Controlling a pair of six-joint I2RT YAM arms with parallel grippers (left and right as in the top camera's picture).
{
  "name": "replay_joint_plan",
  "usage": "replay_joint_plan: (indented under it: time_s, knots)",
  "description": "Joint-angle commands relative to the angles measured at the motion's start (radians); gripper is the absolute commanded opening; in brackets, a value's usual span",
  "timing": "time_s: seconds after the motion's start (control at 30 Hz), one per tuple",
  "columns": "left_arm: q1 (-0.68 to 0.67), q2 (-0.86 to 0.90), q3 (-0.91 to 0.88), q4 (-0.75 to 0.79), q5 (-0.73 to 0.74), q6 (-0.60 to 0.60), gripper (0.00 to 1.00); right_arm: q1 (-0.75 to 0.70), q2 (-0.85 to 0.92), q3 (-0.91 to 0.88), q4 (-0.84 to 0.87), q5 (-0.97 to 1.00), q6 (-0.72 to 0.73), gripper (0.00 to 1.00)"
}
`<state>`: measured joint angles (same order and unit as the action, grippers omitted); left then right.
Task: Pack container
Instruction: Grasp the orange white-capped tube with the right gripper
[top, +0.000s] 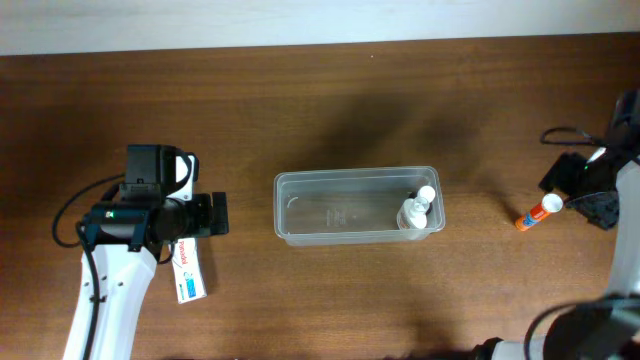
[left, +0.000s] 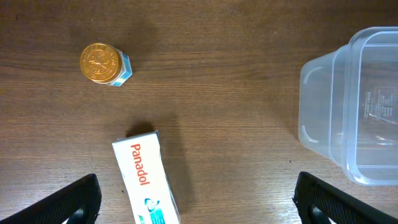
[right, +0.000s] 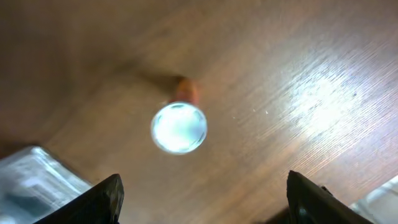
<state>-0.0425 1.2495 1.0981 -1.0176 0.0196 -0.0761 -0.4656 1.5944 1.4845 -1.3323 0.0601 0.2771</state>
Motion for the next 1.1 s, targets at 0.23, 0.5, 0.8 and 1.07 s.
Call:
replay_joint_plan:
  time_s: [0.23,0.5,0.8,1.07]
  knots:
    - [0.004,0.0,0.018,-0.002,0.011,-0.01,0.99,-0.013,0.204,-0.023,0.022,-0.065,-0.066,0.65]
    - [0.004,0.0,0.018,-0.008,0.012,-0.01,0.99,-0.013,0.214,-0.022,0.028,-0.065,-0.068,0.31]
    - [0.004,0.0,0.018,-0.009,0.011,-0.01,0.99,0.004,0.185,-0.01,0.019,-0.091,-0.09,0.16]
    - [0.004,0.0,0.018,-0.009,0.011,-0.01,0.99,0.239,-0.037,0.195,-0.109,-0.109,-0.151,0.16]
